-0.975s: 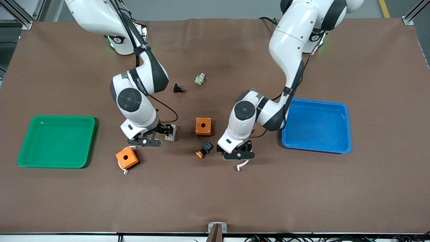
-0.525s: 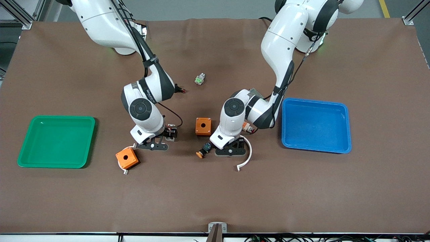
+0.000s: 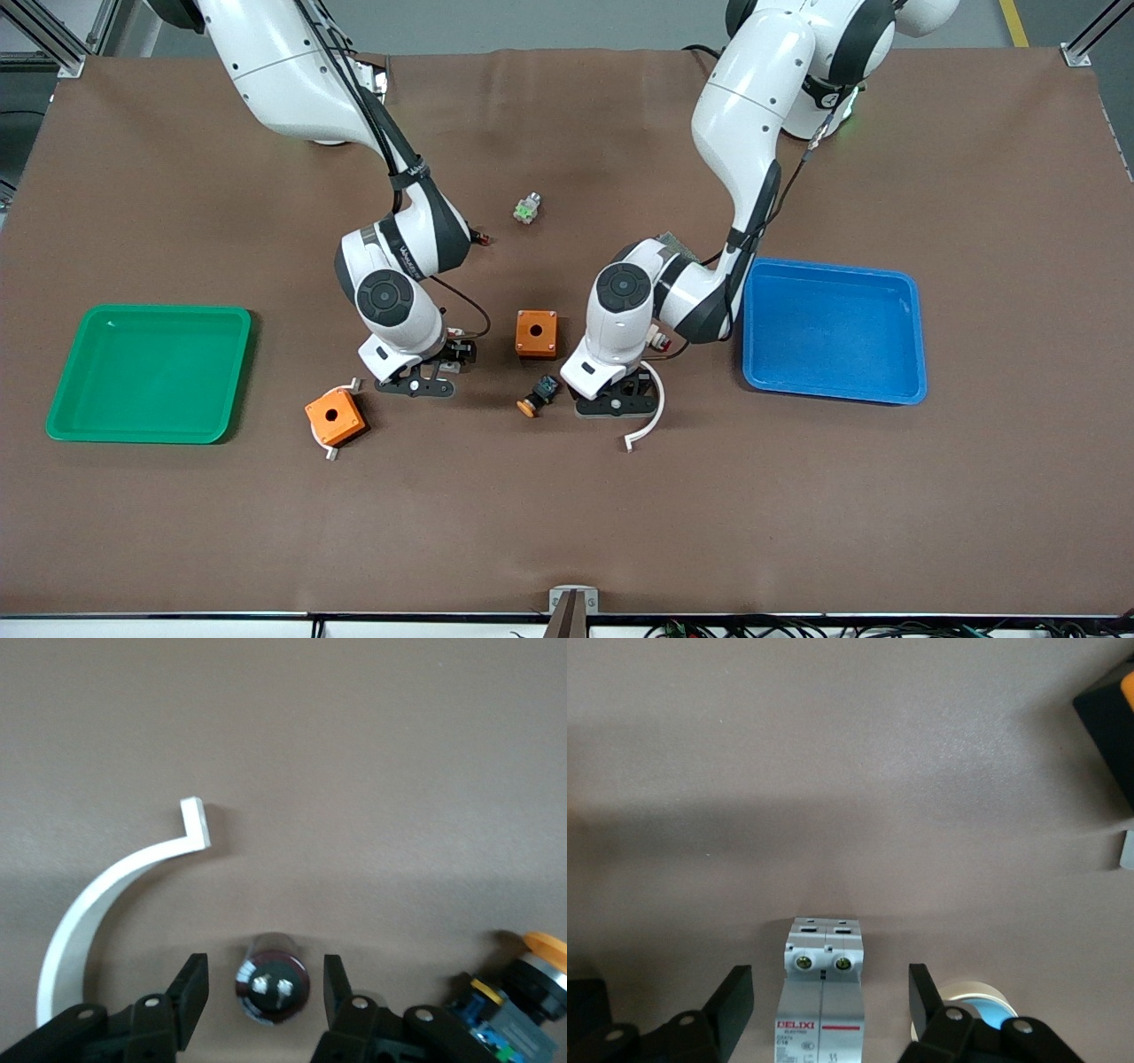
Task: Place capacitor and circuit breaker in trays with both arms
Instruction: 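Close the right gripper on the breaker while the left gripper grasps the capacitor, then carry the breaker to the green tray while the left gripper carries the capacitor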
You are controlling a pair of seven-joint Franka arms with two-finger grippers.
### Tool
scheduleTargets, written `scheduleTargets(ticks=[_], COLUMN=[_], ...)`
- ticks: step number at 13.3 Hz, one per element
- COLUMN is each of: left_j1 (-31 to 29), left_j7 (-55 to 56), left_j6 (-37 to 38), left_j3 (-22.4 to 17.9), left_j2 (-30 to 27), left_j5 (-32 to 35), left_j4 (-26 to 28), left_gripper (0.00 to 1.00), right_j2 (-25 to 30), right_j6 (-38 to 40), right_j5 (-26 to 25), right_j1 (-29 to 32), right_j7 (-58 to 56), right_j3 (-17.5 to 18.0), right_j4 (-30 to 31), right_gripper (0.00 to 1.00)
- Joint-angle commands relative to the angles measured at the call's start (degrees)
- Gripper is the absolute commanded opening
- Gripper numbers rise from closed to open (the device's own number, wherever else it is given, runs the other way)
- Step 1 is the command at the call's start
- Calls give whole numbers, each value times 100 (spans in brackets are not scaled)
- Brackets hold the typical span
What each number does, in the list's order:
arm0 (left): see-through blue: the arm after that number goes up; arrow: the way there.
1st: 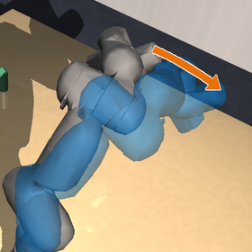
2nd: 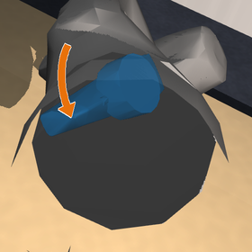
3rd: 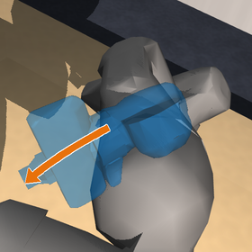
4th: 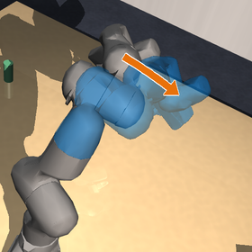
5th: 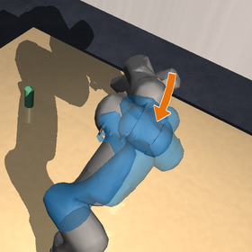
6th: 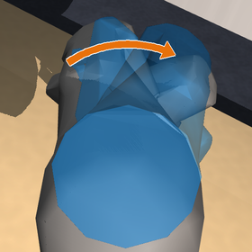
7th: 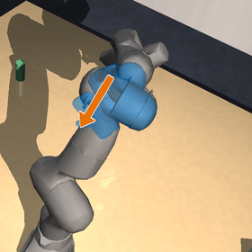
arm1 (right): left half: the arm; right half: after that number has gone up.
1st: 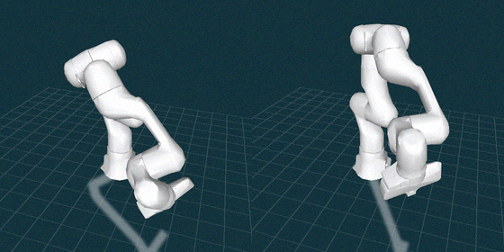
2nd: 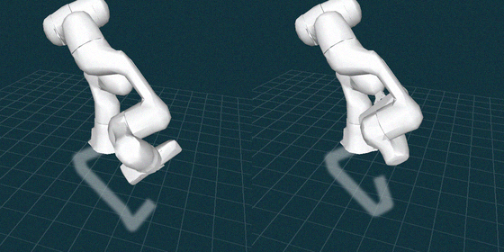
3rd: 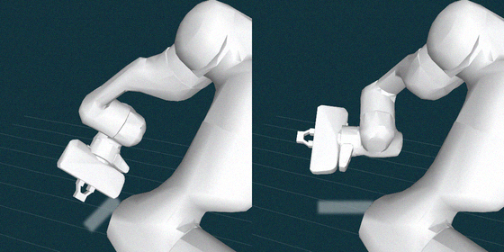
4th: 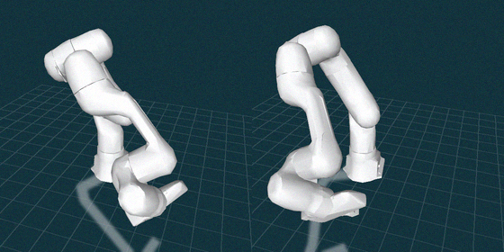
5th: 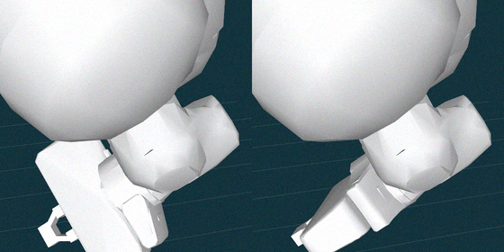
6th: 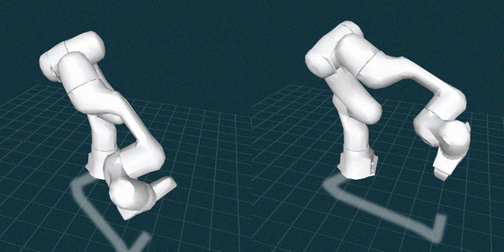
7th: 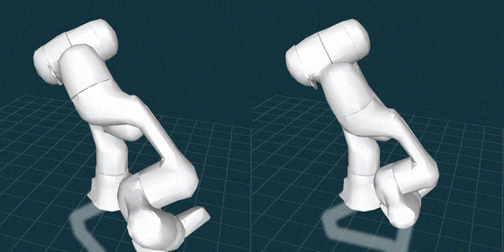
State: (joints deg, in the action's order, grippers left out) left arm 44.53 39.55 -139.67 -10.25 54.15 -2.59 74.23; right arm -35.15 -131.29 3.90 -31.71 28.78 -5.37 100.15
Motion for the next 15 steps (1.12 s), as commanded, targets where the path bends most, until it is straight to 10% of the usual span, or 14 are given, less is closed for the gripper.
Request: scheduleTargets(ticks=[1, 6, 12, 15], left_j1=[30, 56, 56, 4], left_j7=[9, 97, 97, 88], left_j6=[98, 89, 107, 387], left_j3=[-100, -83, -65, -74], left_j2=[43, 52, 17, -228], left_j5=[110, 92, 48, 57], left_j4=[-128, -207, -198, -190], left_gripper=[56, 47, 2, 0], right_j2=[-123, -62, 921, 1448], right_j6=[33, 340, 1340, 2017], right_j5=[111, 111, 103, 76], right_j1=[-81, -107, 269, 927], right_j7=[-66, -162, -468, -1459], right_j3=[27, 18, -8, -26], right_j4=[-84, -118, -233, -224], right_gripper=[69, 0, 0, 0])
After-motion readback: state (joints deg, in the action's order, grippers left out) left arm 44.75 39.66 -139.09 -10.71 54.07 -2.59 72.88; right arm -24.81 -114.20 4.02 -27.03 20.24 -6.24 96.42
